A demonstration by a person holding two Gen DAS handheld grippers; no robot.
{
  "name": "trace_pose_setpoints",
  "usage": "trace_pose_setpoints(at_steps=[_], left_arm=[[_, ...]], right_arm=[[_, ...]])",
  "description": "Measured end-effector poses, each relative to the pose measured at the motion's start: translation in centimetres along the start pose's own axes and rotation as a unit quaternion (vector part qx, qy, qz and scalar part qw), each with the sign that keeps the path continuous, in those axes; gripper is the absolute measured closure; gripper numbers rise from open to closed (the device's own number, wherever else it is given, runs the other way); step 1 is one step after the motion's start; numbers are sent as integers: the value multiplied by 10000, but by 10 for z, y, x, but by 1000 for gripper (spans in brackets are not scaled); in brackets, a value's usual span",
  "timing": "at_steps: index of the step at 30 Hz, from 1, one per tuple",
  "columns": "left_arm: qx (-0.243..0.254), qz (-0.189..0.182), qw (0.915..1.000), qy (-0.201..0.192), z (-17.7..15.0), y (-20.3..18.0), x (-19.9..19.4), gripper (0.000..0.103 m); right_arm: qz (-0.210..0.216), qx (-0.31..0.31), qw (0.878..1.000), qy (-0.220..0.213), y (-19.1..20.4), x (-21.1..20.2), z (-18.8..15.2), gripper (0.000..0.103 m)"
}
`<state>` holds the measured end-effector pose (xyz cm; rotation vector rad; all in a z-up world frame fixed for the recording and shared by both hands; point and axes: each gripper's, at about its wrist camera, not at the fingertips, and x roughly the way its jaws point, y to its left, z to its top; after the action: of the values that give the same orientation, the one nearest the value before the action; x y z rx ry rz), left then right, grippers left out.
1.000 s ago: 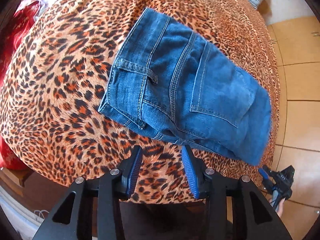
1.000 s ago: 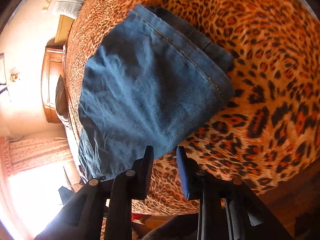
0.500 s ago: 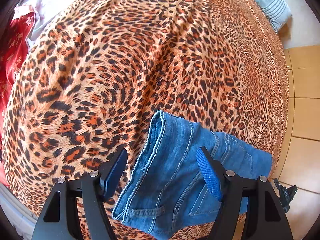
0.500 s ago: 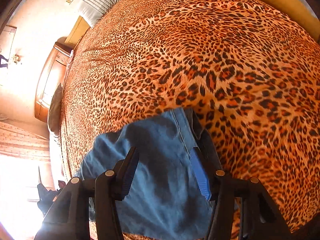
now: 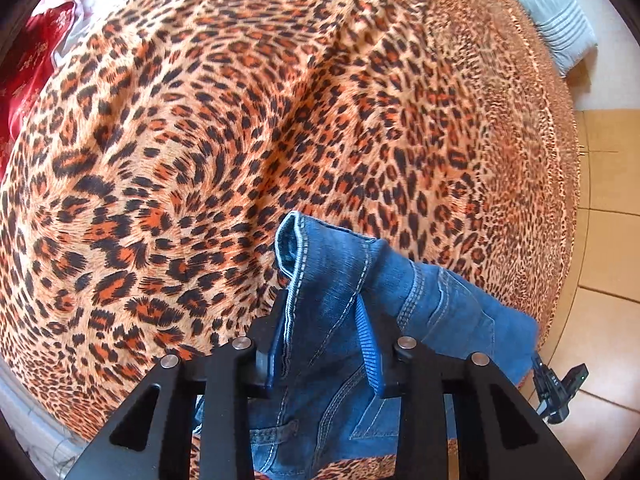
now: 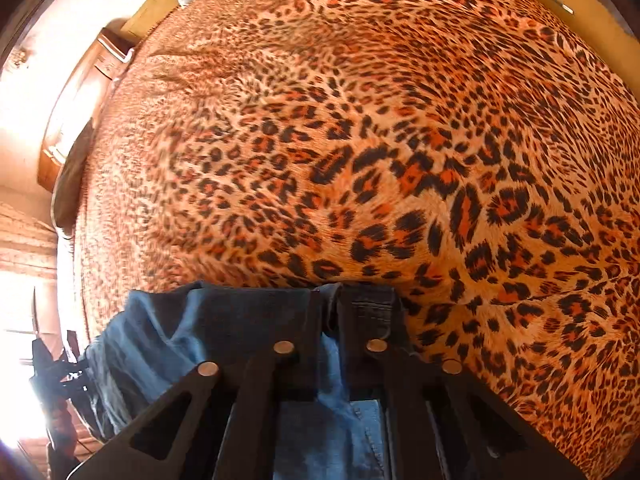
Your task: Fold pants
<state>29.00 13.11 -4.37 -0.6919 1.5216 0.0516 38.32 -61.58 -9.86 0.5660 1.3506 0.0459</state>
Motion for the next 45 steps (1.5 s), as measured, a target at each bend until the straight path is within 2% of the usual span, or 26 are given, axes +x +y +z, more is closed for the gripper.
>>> trace_pose_setpoints(at_steps=[1, 3, 4, 6, 8, 10, 11, 13, 15, 16, 17, 18, 19, 20, 24, 27, 29, 34, 38, 41, 42, 43, 44, 45], left_arm=[[76, 135, 9999, -43, -2, -1, 0, 75], [-10, 407, 9991, 84, 0, 1, 10, 79], [-129, 418, 9989, 163, 1, 3, 15, 80], [-162, 489, 9986, 142, 2, 2, 17, 80], [-34, 636, 9980, 32, 2, -3, 15, 80], [-17, 741, 9972, 90, 4, -6, 17, 79], [-53, 711, 9974, 137, 4, -7, 16, 78], [-28, 622, 9980, 131, 2, -11, 10, 75], [54, 466, 9989, 13, -7, -12, -11, 67], [120, 445, 9989, -67, -15, -12, -23, 58], [203, 381, 9990, -136, -22, -13, -31, 46], [250, 276, 9991, -189, -33, -12, -39, 39], [251, 145, 9993, -220, -45, -10, -46, 33], [249, -49, 9994, -223, -58, -8, -51, 31], [-169, -999, 9948, 71, -111, 12, -51, 25], [-565, -1451, 9872, 355, -134, 26, -33, 25], [-718, -1564, 9838, 500, -138, 30, -18, 25], [-905, -1538, 9828, 475, -129, 37, -1, 25], [-925, -1206, 9878, 327, -117, 43, 3, 25], [-1093, -1099, 9874, 317, -113, 49, 4, 28], [-1169, -1023, 9874, 315, -111, 51, 3, 30], [-1208, -977, 9874, 305, -109, 52, 3, 43], [-1166, -844, 9892, 257, -107, 52, 1, 69], [-1096, -603, 9918, 254, -104, 50, 0, 73]], right_arm=[[-1, 14, 9999, -129, -4, -7, -1, 98], [-322, 248, 9992, 20, -26, 3, 0, 98], [-277, 445, 9985, 124, -37, 10, -1, 98], [-324, 436, 9985, 27, -38, 12, -4, 98], [-621, 494, 9968, -12, -43, 15, -5, 100], [-940, 738, 9928, 114, -58, 19, -6, 103], [-860, 806, 9930, 97, -62, 15, -6, 103], [-699, 751, 9945, -202, -61, -6, -8, 97], [-176, 740, 9962, -425, -57, -29, -17, 97], [2, 745, 9962, -451, -55, -38, -25, 95], [126, 733, 9964, -399, -52, -44, -33, 88], [207, 732, 9966, -330, -52, -51, -46, 76], [250, 786, 9963, -234, -51, -55, -59, 68], [286, 872, 9957, -126, -53, -57, -73, 58], [553, 1445, 9875, 294, -60, -53, -134, 58], [675, 1800, 9801, 490, -65, -45, -168, 58], [819, 2098, 9730, 510, -71, -38, -177, 58], [1346, 3095, 9405, 405, -90, -32, -192, 56], [1416, 3256, 9343, 311, -88, -31, -196, 53], [1506, 3428, 9268, 285, -83, -21, -199, 53], [1554, 3446, 9255, 226, -81, -20, -200, 66], [1528, 3363, 9292, 160, -78, -20, -198, 83], [1439, 3263, 9341, 177, -75, -20, -195, 98], [1430, 3220, 9357, 197, -74, -20, -191, 100]])
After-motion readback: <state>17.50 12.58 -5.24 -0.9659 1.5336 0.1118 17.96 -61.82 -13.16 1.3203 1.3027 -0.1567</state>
